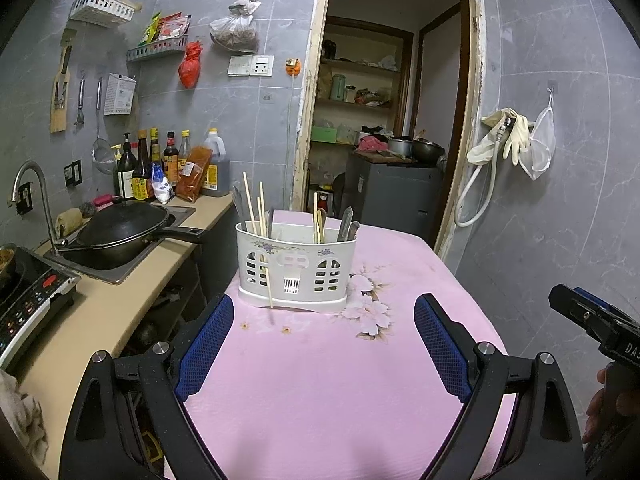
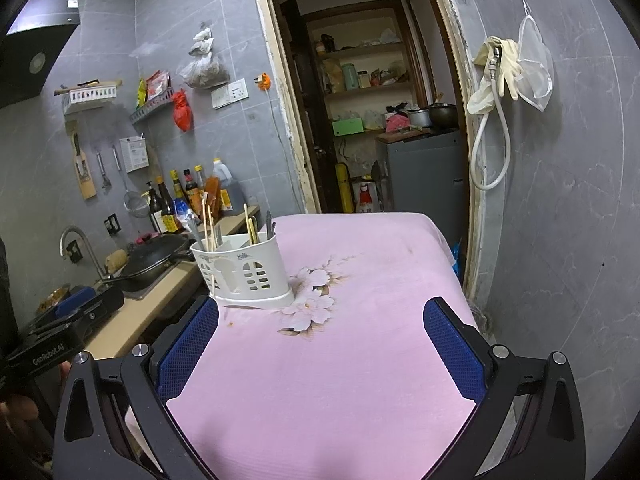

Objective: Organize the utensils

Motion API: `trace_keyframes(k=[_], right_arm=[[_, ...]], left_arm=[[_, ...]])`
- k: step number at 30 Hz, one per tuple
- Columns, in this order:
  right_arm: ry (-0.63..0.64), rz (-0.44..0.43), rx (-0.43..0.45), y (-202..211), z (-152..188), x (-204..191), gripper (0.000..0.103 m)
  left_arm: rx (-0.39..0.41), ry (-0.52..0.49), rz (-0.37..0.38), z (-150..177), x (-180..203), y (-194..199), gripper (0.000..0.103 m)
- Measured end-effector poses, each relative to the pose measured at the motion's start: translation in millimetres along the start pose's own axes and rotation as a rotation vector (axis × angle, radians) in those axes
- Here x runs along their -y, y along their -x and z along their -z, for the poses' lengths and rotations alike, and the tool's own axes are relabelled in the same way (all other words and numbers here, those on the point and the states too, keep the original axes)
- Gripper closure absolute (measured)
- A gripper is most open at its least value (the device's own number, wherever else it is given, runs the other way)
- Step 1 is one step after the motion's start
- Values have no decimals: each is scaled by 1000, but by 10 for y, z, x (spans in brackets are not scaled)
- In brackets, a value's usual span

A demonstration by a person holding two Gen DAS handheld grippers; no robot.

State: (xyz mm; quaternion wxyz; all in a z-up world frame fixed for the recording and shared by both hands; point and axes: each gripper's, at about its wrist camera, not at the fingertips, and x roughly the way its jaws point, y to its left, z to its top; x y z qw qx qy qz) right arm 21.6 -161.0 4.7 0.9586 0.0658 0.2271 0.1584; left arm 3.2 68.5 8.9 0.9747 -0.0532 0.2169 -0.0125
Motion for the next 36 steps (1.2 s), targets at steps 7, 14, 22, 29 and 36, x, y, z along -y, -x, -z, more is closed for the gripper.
trace_keyframes(k=[7,14,22,29,36], right_arm=[[-2,-1,-1,2,5,-10,0],[-4,-1,-2,-6,-3,1,0],[-5,-1,-2,-5,-1,-7,0],[-7,0,-3,-6,-4,-7,0],[-10,1,-10,-28,-3,-1,0]], left_arm=[[-2,-3,-3,-1,18,-23,15],[-4,-6,-2,-4,16,-32,15],[-7,-6,-4,-3,12,-33,15],[-9,-8,-6,-1,36,-59,15],[9,-16,-11,28,50,-65,15]])
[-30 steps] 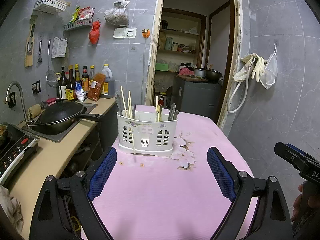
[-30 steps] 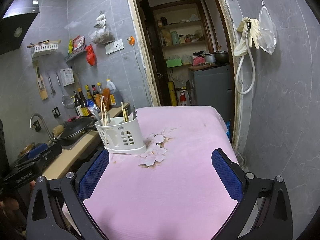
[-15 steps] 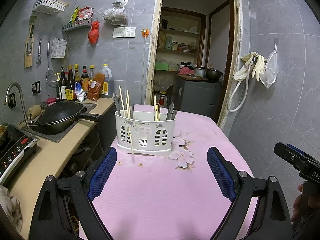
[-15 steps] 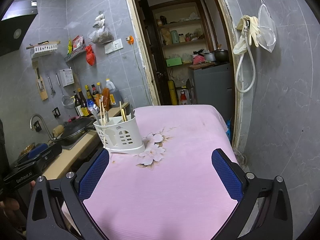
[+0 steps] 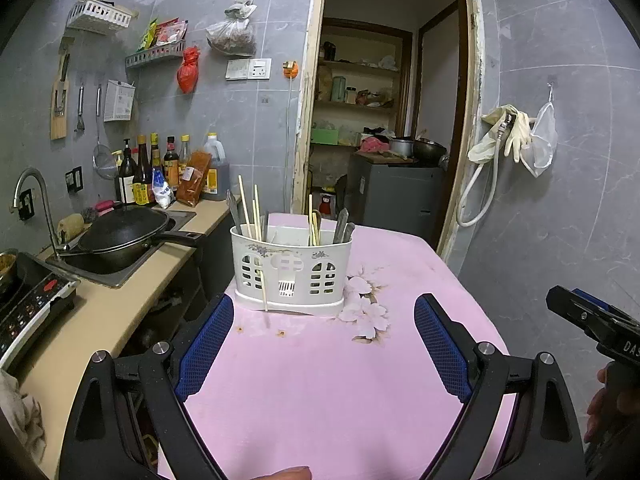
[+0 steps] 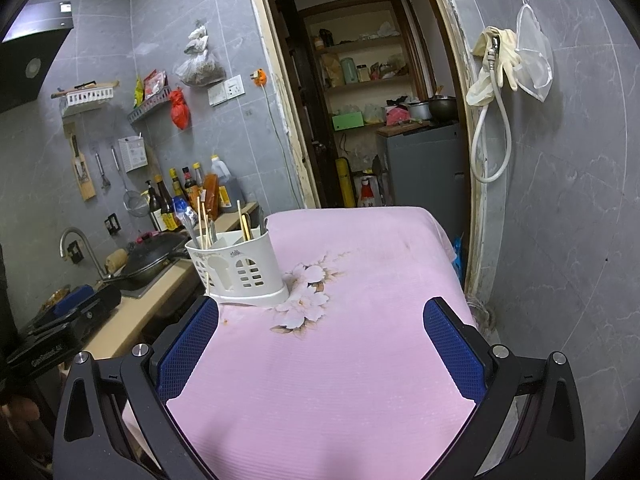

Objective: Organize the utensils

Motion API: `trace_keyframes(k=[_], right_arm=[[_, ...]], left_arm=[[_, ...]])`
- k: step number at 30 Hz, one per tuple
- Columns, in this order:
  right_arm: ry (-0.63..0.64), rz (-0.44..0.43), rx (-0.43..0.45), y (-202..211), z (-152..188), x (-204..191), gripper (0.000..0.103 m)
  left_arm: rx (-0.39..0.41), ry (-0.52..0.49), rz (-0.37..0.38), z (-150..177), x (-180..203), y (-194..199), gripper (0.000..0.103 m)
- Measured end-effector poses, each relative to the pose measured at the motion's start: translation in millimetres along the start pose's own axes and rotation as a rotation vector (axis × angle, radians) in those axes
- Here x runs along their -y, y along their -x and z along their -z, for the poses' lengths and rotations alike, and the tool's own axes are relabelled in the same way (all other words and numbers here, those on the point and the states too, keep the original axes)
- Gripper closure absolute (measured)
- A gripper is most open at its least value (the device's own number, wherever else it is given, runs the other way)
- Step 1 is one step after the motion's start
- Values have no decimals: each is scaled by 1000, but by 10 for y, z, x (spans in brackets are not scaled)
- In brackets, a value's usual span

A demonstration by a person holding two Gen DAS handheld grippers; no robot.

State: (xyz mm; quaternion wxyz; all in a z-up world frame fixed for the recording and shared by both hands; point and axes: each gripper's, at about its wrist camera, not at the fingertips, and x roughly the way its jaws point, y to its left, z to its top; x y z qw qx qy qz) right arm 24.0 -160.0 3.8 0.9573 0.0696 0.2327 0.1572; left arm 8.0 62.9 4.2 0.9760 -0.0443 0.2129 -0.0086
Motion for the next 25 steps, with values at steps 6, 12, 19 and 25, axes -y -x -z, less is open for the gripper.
trace_keyframes(k=[6,12,19,25], right_arm=[[-2,-1,-5,-5,16,5,0],[-6,-3,-18,-46,44,-12,0],[-10,-8,-33,-104,39,-16,0],[-13,-8,-47,-175,35,-47,0]], left_arm=[[-13,7,-7,23,2,-32,15],[-25,5,-9,28,1,-85,15],[-39,9,-13,23,-1,-157,15],[-53,6,-14,27,-21,-231,15]])
